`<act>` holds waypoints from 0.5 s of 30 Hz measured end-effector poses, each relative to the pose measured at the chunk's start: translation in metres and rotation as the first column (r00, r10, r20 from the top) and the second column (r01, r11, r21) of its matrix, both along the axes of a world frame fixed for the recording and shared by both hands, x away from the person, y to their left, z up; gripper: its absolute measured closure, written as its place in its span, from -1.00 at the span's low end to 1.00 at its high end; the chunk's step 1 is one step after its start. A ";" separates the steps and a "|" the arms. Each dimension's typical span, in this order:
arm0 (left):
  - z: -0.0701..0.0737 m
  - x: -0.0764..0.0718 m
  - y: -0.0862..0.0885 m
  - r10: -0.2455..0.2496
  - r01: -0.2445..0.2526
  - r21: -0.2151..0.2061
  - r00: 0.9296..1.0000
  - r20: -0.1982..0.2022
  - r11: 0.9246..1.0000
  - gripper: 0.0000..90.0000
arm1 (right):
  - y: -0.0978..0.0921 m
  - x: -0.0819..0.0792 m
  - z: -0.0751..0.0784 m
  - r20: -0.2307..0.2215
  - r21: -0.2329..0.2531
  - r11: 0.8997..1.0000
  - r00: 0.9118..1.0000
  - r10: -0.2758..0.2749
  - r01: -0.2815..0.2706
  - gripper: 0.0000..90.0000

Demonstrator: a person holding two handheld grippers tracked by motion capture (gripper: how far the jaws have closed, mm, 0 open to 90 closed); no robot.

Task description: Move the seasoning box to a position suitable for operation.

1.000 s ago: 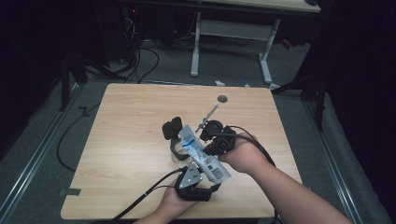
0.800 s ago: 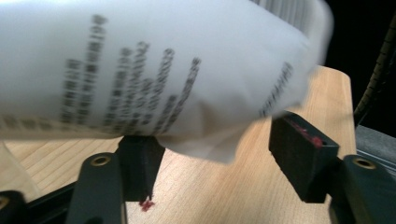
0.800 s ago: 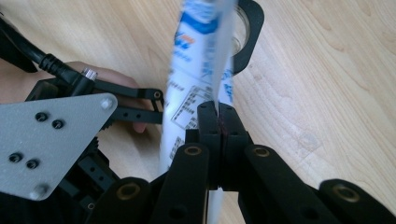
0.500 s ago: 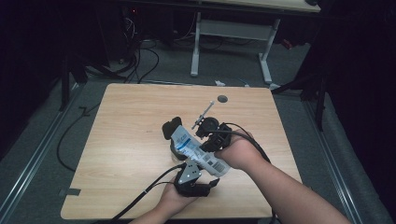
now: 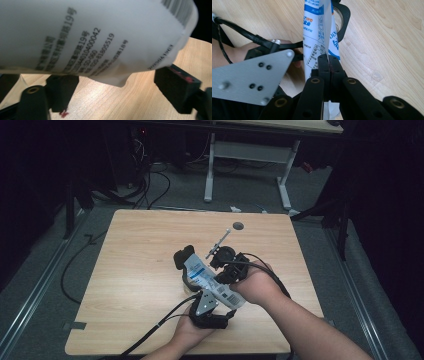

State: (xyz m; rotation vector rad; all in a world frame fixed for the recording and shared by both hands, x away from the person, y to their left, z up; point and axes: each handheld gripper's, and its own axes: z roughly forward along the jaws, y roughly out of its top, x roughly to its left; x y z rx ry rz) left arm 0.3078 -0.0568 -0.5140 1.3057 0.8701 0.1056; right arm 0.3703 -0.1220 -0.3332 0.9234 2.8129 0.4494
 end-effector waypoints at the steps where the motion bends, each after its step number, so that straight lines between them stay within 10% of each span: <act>1: 0.000 0.001 -0.001 0.004 -0.004 -0.003 1.000 -0.005 1.000 -0.58 | 0.000 0.000 0.000 -0.002 0.004 1.000 1.000 -0.002 0.002 1.00; 15: 0.001 -0.005 0.001 -0.023 0.023 0.003 1.000 0.020 1.000 -0.30 | -0.005 -0.001 0.001 0.012 0.003 1.000 1.000 -0.008 0.008 1.00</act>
